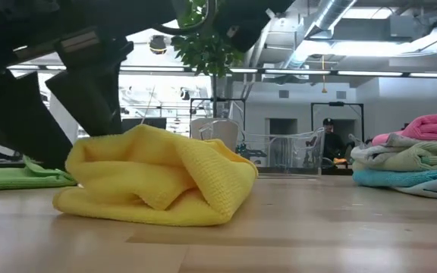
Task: Fold microfiber towels
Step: Fold the yellow microfiber cloth
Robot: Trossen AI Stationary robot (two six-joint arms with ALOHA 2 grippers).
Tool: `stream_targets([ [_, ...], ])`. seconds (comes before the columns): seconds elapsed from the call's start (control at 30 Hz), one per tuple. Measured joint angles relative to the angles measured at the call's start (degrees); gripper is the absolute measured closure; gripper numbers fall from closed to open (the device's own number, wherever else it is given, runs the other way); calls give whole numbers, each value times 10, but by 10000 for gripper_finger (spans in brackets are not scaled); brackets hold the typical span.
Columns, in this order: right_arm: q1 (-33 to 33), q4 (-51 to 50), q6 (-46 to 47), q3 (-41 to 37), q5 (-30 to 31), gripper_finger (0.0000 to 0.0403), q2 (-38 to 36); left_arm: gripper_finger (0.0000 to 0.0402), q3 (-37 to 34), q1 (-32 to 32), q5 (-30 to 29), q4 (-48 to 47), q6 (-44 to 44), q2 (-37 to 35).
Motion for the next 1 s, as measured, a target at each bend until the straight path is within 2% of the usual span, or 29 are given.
stream_targets([
  [0.13,21,19,6,-1,13,297,32,234,0,-3,0,0,-4,0],
  [0.3,11,59,23,-1,13,297,75,213,0,-8,6,-17,-16,0],
  [0.5,-15,74,20,0,16,297,124,209,0,-12,9,-24,-18,0],
  [0.63,-24,84,10,-1,46,297,164,209,1,-15,6,-25,-19,-2],
  [0.8,-32,113,10,-1,65,297,199,209,22,-25,-20,-68,-21,-27],
  [0.93,-32,117,10,-1,103,297,204,209,29,-34,-112,-86,-35,-52],
  [1.0,-31,126,10,-1,120,297,204,209,29,-30,-131,-70,-13,-53],
])
